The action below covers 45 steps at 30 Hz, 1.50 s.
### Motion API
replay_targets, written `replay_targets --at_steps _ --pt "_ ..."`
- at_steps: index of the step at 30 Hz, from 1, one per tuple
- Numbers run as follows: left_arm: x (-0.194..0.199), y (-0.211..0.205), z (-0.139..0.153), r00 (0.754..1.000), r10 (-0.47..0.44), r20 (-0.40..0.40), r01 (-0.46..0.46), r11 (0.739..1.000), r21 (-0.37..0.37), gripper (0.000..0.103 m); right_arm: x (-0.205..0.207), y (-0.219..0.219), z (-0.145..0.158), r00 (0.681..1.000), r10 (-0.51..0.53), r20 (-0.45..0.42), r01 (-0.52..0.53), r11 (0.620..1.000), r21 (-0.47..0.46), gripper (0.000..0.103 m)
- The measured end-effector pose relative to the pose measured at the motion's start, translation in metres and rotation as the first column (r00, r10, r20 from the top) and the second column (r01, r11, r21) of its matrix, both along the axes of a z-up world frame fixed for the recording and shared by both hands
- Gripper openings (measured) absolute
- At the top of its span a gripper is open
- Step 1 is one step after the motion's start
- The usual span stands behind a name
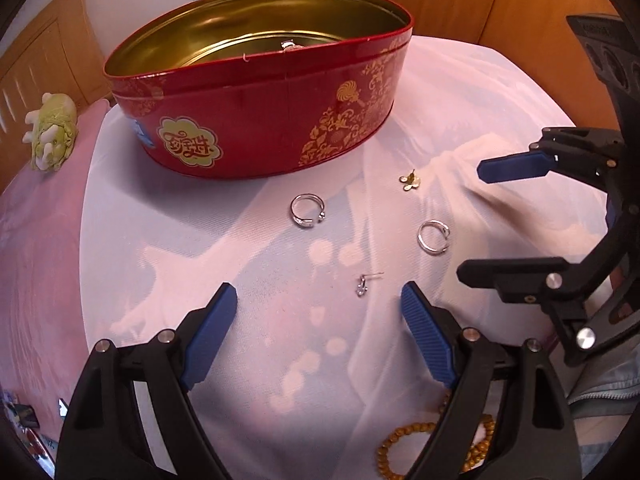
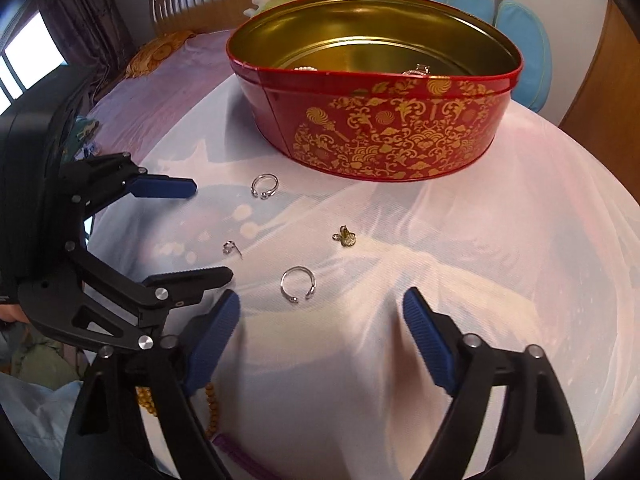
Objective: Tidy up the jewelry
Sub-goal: 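Grasp the open silver ring with the right tool while the left tool grasps a small silver earring, then carry the ring and earring over the tin and lower them inside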
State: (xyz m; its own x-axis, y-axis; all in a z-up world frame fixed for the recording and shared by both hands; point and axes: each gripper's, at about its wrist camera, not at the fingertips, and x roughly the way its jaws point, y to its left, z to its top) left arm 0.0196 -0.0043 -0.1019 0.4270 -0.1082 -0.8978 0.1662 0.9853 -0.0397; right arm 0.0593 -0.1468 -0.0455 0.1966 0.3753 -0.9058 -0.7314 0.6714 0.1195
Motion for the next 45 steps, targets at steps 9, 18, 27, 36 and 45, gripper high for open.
replay_targets --at_steps 9,18,27,36,45 --pt "0.0 -0.006 0.0 0.994 -0.096 0.049 0.094 0.995 0.043 0.069 -0.006 0.015 -0.013 0.998 0.063 0.019 -0.063 0.998 0.012 0.061" --pt "-0.01 -0.003 0.009 0.986 -0.152 0.068 0.154 0.988 -0.027 0.004 -0.014 0.025 -0.015 0.991 0.114 0.076 -0.113 0.993 -0.012 0.021" --pt "-0.014 0.029 0.039 0.993 -0.004 0.116 0.022 0.988 -0.153 0.004 -0.008 0.011 0.02 0.994 0.073 0.081 -0.08 0.992 0.097 0.021" --pt "-0.007 0.039 0.096 0.972 0.099 0.213 -0.066 0.986 -0.154 0.004 0.014 -0.003 0.084 0.986 0.005 0.169 -0.045 0.971 0.235 0.021" --pt "0.025 0.052 0.149 0.938 0.157 0.309 -0.099 0.976 -0.194 0.004 0.059 -0.017 0.141 0.963 -0.12 0.242 0.03 0.938 0.346 0.021"
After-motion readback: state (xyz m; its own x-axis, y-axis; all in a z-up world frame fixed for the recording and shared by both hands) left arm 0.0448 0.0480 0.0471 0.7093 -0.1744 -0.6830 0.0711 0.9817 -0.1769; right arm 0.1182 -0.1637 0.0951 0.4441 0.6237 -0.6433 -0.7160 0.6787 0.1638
